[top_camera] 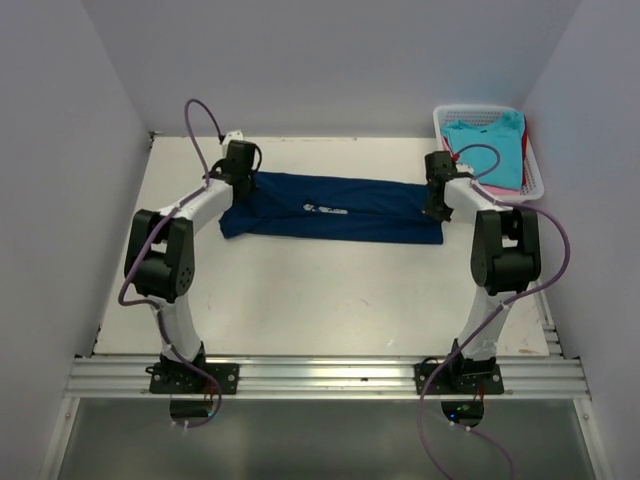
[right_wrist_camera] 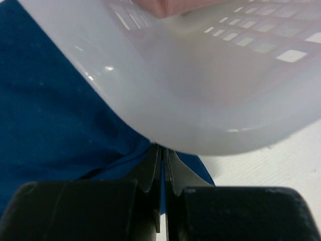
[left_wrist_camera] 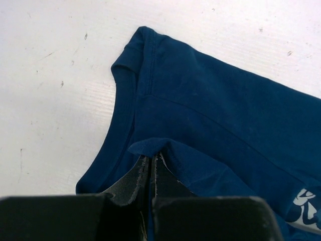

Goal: Fold and stack the t-shirts
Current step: Fold the tshirt

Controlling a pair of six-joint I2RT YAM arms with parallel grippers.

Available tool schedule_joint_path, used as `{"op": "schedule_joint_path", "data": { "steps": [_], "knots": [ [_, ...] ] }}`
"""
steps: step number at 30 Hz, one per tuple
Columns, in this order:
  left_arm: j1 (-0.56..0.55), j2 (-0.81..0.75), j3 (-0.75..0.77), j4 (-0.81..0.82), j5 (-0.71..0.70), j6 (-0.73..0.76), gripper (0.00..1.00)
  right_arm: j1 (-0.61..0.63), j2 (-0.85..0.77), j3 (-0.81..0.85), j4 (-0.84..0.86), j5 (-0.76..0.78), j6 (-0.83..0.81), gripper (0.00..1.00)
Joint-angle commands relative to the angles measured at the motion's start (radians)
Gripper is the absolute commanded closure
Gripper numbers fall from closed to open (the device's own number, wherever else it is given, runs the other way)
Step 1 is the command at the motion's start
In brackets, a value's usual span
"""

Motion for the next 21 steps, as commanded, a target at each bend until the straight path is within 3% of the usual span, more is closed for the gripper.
{"op": "schedule_joint_path", "data": {
  "steps": [1, 4, 5, 7, 8, 9, 11, 12, 13, 16, 21],
  "knots": [
    [0.020, 0.035, 0.047, 0.060, -0.016, 0.016, 1.00, -0.008, 0.030, 0.040, 0.019, 0.001, 0.000, 1.00],
    [0.025, 0.060, 0.047, 0.091, -0.004, 0.014, 1.00, -0.008, 0.039, 0.041, 0.044, -0.029, 0.000, 0.89],
    [0.026, 0.061, 0.044, 0.103, -0.002, 0.014, 1.00, -0.006, 0.034, 0.035, 0.056, -0.037, 0.000, 0.79],
    [0.028, 0.066, 0.029, 0.152, 0.008, 0.016, 1.00, -0.006, 0.008, 0.024, 0.099, -0.054, -0.001, 0.69],
    [0.028, 0.066, 0.023, 0.189, 0.010, 0.016, 0.97, -0.008, -0.004, 0.009, 0.119, -0.062, -0.001, 0.57],
    [0.029, 0.063, 0.012, 0.206, 0.013, 0.016, 0.90, -0.008, -0.019, 0.000, 0.141, -0.069, -0.010, 0.51],
    [0.029, 0.040, -0.003, 0.278, 0.022, 0.014, 0.65, -0.006, -0.077, -0.043, 0.220, -0.102, -0.020, 0.38],
    [0.029, 0.028, -0.023, 0.296, 0.033, 0.014, 0.49, -0.005, -0.104, -0.060, 0.246, -0.109, -0.024, 0.32],
    [0.029, 0.015, -0.031, 0.307, 0.031, 0.010, 0.25, -0.005, -0.128, -0.077, 0.298, -0.115, -0.035, 0.29],
    [0.029, -0.044, -0.057, 0.327, 0.042, -0.004, 0.04, -0.002, -0.229, -0.149, 0.371, -0.132, -0.055, 0.19],
    [0.028, -0.135, -0.114, 0.264, 0.096, -0.025, 0.03, 0.001, -0.344, -0.218, 0.374, -0.167, -0.098, 0.17]
  ]
}}
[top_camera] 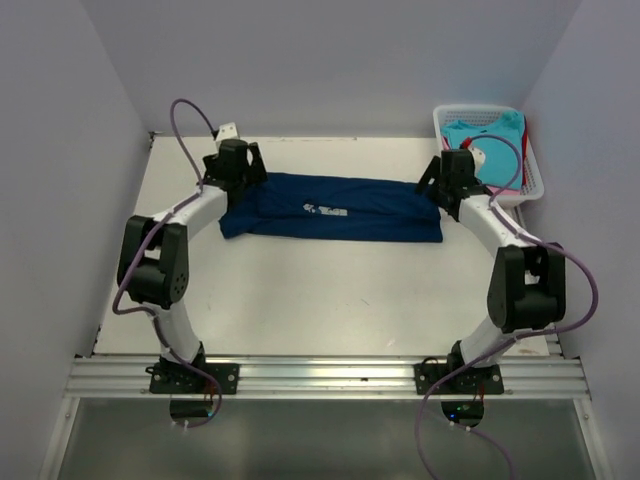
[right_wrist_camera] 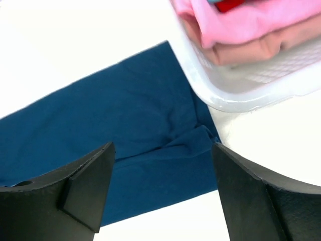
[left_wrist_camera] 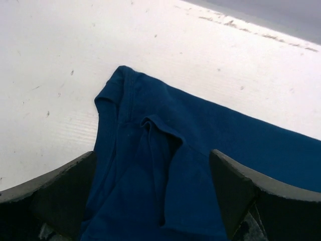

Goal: Fold and stack the t-shirts
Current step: Fold the tshirt

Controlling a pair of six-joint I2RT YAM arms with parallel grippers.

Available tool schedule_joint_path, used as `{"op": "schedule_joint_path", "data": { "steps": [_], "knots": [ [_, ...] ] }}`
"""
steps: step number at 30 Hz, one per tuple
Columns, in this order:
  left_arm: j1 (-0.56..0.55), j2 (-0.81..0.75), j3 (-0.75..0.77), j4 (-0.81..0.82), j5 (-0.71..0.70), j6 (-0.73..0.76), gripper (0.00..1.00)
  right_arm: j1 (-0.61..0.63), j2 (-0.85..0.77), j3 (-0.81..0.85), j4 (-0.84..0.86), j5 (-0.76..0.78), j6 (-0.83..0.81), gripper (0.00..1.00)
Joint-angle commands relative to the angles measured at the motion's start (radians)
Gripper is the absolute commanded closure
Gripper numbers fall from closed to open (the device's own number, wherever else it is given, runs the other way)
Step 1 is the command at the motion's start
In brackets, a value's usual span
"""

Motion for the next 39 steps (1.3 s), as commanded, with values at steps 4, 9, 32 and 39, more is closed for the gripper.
{"op": "schedule_joint_path", "data": {
  "steps": [4, 9, 32, 39],
  "knots": [
    [0.010, -0.142, -0.133, -0.015, 0.137, -0.091, 0.28, 0.008, -0.086, -0.050, 0.048, -0.125, -0.055, 0.82],
    [0.010, -0.139, -0.294, 0.080, 0.322, -0.175, 1.00, 0.010, -0.002, -0.049, 0.032, -0.300, -0.036, 1.00],
    [0.007, -0.120, -0.483, -0.053, 0.288, -0.341, 1.00, 0.186, 0.113, -0.094, -0.100, -0.227, -0.082, 1.00],
    [0.025, -0.091, -0.405, -0.167, 0.163, -0.336, 1.00, 0.252, 0.009, -0.257, -0.137, -0.201, -0.081, 1.00]
  ]
}}
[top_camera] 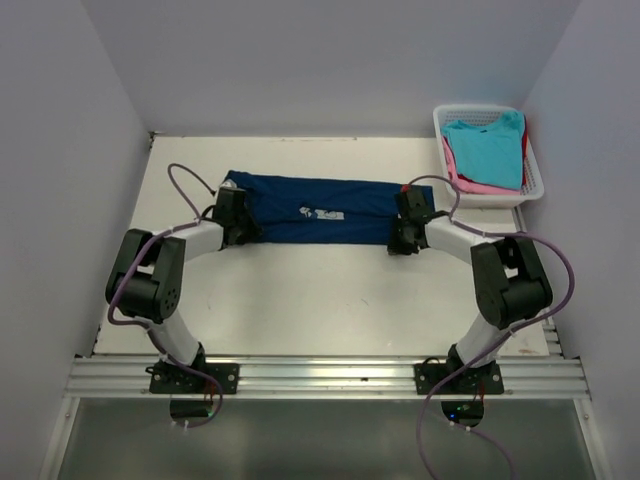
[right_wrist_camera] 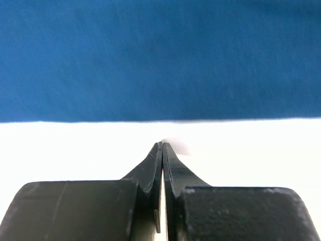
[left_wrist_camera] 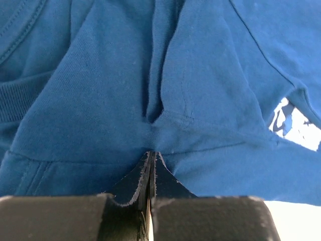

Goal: Fold and stack the t-shirts
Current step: Fold the tshirt

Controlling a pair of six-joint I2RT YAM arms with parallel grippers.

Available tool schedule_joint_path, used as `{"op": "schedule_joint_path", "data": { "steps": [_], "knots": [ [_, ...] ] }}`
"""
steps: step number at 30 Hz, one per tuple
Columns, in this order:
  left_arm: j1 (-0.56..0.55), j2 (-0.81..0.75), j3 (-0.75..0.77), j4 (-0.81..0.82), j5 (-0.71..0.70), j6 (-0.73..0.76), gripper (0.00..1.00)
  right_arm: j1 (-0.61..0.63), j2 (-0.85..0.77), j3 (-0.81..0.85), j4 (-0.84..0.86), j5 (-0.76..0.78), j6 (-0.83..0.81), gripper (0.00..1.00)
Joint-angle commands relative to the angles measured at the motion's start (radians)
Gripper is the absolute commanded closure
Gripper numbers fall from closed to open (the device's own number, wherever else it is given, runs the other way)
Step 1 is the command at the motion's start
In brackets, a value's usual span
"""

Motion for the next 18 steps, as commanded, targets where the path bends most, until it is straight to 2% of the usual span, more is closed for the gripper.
{"op": "schedule_joint_path", "data": {
  "steps": [1, 4, 8, 13, 14, 18],
  "knots": [
    [0.028, 0.076, 0.070, -0.212, -0.145, 0.014, 1.00, 0.054, -0.073, -0.088, -0.066, 0.036, -0.012, 1.00],
    [0.044, 0.130, 0.146, -0.248, -0.124, 0.013, 1.00, 0.083, -0.110, -0.147, -0.060, 0.024, -0.004, 1.00],
    [0.045, 0.142, 0.147, -0.220, -0.079, 0.009, 1.00, 0.089, -0.148, -0.155, -0.066, 0.027, -0.013, 1.00],
    [0.045, 0.122, 0.109, -0.202, -0.074, 0.022, 1.00, 0.085, -0.147, -0.027, -0.110, 0.122, -0.027, 1.00],
    [0.045, 0.124, 0.106, -0.200, -0.071, 0.023, 1.00, 0.085, -0.110, 0.004, -0.139, 0.194, -0.017, 1.00],
    [0.045, 0.117, 0.088, -0.199, -0.062, 0.031, 1.00, 0.074, 0.011, 0.174, -0.173, 0.262, -0.003, 1.00]
  ]
}}
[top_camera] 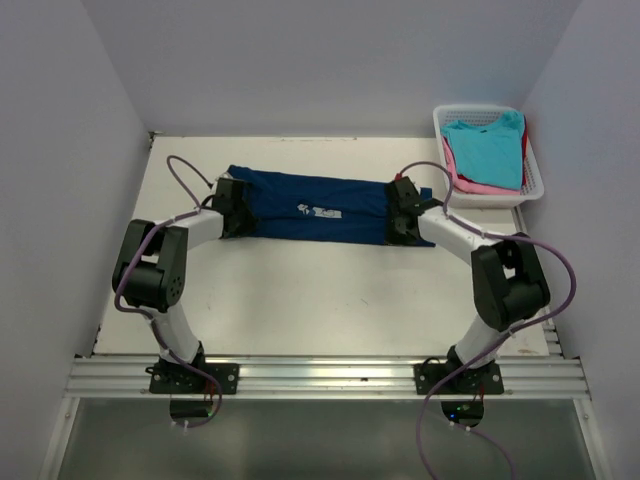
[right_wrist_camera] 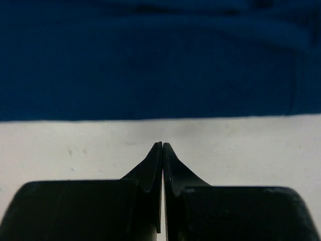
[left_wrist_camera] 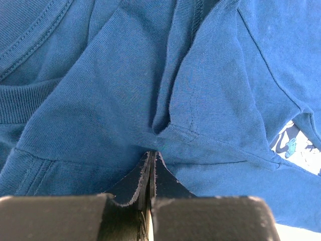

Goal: Fold and stack the t-shirts
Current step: Fold the tshirt

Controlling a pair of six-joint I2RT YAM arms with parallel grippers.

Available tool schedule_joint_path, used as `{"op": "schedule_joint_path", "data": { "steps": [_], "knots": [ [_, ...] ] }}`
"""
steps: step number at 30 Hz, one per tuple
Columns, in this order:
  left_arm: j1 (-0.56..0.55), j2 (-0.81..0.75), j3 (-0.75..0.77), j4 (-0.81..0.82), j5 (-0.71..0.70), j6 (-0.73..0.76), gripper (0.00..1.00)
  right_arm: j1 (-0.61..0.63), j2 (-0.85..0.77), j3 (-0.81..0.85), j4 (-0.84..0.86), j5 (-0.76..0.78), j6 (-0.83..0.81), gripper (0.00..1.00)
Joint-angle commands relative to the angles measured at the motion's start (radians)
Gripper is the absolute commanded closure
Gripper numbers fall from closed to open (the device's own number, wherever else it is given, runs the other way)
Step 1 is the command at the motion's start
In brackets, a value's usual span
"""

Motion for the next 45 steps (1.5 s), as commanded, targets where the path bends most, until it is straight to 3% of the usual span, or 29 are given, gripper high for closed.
{"op": "schedule_joint_path", "data": {
  "steps": [1, 11, 16, 20, 31, 40, 45],
  "knots": [
    [0.014, 0.023, -0.058, -0.094, -0.022, 0.029, 1.00, -0.012, 0.104, 0.148, -0.033, 0.123, 0.006, 1.00],
    [0.014, 0.005, -0.062, -0.099, -0.017, 0.040, 1.00, -0.032, 0.323, 0.280, -0.053, 0.120, 0.026, 1.00],
    [0.016, 0.016, -0.046, -0.110, -0.029, 0.042, 1.00, -0.031, 0.290, 0.175, -0.004, 0.083, 0.028, 1.00],
    [0.031, 0.040, -0.010, -0.119, -0.034, 0.036, 1.00, -0.005, 0.164, 0.000, 0.021, 0.030, 0.030, 1.00],
    [0.089, 0.252, 0.289, -0.199, 0.020, 0.066, 1.00, 0.228, -0.097, -0.238, -0.024, -0.092, 0.114, 1.00],
    [0.100, 0.446, 0.554, -0.229, 0.214, 0.143, 1.00, 0.491, -0.057, -0.174, 0.027, -0.200, 0.256, 1.00],
    [0.100, 0.545, 0.686, -0.203, 0.337, 0.172, 1.00, 0.659, 0.017, -0.059, 0.044, -0.213, 0.307, 1.00]
  ]
}}
